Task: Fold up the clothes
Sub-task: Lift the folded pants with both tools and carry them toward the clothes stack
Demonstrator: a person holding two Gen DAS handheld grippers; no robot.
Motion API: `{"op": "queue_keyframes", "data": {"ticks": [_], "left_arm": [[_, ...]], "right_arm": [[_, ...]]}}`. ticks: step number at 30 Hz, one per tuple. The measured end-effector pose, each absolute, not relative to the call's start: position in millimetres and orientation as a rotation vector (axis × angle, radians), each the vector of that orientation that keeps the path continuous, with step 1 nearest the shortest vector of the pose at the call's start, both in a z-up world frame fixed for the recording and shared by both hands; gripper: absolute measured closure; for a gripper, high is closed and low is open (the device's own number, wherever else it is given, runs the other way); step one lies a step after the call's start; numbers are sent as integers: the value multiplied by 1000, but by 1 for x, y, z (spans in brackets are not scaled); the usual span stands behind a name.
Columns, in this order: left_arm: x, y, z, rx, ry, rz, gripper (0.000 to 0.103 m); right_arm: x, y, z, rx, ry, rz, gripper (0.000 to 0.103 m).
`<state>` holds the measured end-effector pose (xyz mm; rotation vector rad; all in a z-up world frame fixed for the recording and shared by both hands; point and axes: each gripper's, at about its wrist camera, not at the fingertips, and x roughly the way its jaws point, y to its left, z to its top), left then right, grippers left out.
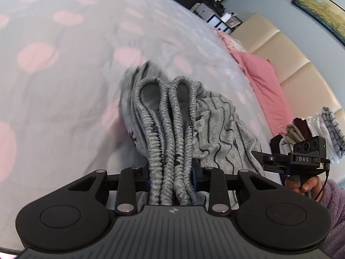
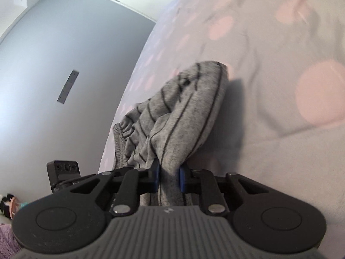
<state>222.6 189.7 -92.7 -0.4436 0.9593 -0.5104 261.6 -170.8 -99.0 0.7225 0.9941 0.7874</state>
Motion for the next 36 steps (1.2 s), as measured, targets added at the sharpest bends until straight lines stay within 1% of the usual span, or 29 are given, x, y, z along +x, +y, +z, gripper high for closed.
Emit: {"op": "queue_keyframes", "data": {"ticks": [3, 8, 12, 17, 21, 27, 32, 36], "left_arm": [[223, 183, -70, -415, 931, -523, 76], [224, 165, -20, -365, 875, -558, 76], [222, 134, 33, -302, 817, -605, 76], [212, 86, 103, -227, 731, -674, 76], [202, 36, 156, -167, 650, -745, 76], [196, -56, 219, -104, 560, -894, 76], [201, -147, 256, -53, 513, -1010, 76], [212, -216, 270, 1, 507, -1065, 76]], "right_arm": [[258, -173, -79, 717, 984, 784, 84], [241, -185, -27, 665, 945, 774, 84], [220, -200, 26, 634, 873, 736, 84], [178, -238, 91, 649, 739, 659, 84], [138, -273, 141, 670, 617, 591, 84], [77, -346, 207, 673, 442, 455, 84], [33, -407, 248, 675, 312, 322, 84], [15, -452, 261, 707, 227, 231, 84]]}}
